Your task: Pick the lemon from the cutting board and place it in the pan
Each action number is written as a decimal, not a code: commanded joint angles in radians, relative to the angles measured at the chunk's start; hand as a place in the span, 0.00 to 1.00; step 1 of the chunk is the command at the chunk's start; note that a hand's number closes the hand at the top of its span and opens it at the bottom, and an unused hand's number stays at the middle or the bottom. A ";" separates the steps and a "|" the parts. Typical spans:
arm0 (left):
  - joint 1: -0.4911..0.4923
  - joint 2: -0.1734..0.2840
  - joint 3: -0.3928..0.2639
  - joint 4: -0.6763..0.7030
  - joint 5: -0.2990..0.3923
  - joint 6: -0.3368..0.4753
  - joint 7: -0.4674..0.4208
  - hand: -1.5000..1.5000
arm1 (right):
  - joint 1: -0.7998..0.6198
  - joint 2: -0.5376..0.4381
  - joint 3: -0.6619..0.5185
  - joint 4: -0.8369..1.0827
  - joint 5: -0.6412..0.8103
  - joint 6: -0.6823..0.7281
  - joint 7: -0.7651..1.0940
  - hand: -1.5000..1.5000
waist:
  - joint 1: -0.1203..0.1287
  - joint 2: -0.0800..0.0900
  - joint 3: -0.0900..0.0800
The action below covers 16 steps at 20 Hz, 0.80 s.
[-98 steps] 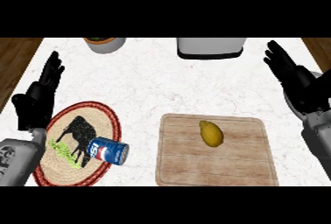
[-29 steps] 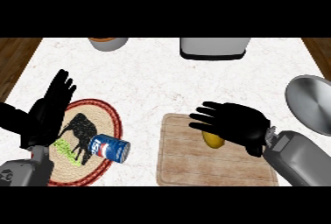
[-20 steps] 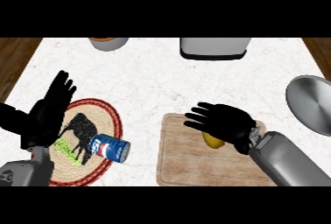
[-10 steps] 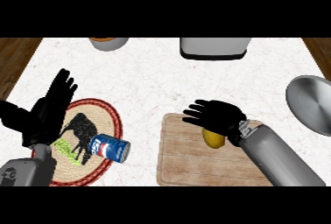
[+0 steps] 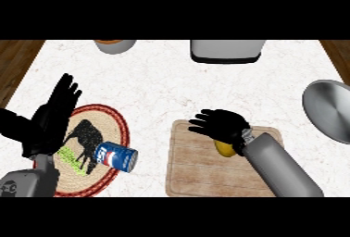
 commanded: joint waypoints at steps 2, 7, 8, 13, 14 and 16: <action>-0.008 -0.045 -0.039 -0.010 -0.052 0.034 0.010 0.50 | 0.003 0.066 0.021 0.093 0.044 -0.102 -0.044 1.00 | 0.002 0.001 0.000; -0.036 -0.036 -0.003 0.039 -0.032 0.001 -0.005 0.50 | -0.051 0.104 -0.010 0.231 0.067 -0.185 -0.113 1.00 | 0.005 0.003 0.000; -0.008 -0.006 0.024 -0.020 -0.007 -0.028 0.026 0.50 | 0.040 0.044 -0.017 0.081 0.055 -0.136 -0.132 1.00 | -0.002 -0.001 0.000; 0.016 -0.046 -0.012 0.001 -0.067 -0.007 -0.018 0.50 | -0.043 0.095 -0.084 0.188 0.049 -0.142 -0.161 1.00 | 0.002 0.001 0.000; -0.038 -0.021 0.038 0.051 -0.023 -0.037 -0.016 0.50 | -0.005 0.083 -0.083 0.119 0.038 -0.108 -0.176 1.00 | -0.003 0.000 0.000; 0.013 -0.029 0.033 0.006 -0.026 -0.035 -0.015 0.50 | 0.022 0.070 -0.113 0.105 0.021 -0.152 -0.192 1.00 | -0.002 -0.001 0.000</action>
